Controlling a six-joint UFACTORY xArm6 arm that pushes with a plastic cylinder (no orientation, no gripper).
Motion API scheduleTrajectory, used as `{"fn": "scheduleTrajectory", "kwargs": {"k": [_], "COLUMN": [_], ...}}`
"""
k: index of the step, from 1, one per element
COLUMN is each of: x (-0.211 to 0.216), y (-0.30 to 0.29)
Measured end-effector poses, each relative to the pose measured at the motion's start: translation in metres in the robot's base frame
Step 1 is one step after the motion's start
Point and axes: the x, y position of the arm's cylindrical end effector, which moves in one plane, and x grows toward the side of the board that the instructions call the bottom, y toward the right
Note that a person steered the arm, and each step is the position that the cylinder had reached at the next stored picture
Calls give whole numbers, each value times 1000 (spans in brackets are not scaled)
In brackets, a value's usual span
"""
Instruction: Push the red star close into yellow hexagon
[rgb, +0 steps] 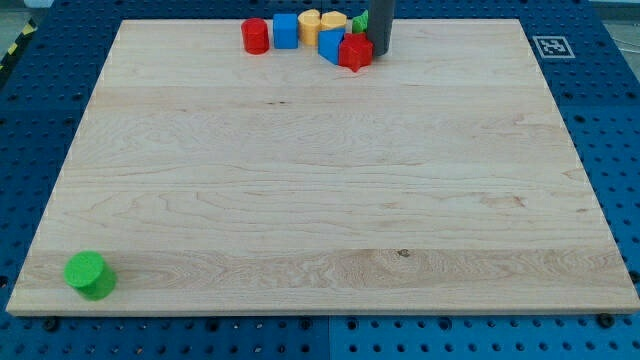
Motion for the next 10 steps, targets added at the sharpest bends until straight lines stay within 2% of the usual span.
{"fn": "scheduleTrajectory", "kwargs": {"k": [1, 2, 4, 5, 6, 8, 10], "x": [5, 6, 56, 58, 33, 24, 47], "y": [4, 37, 30, 12, 12, 8, 1]}}
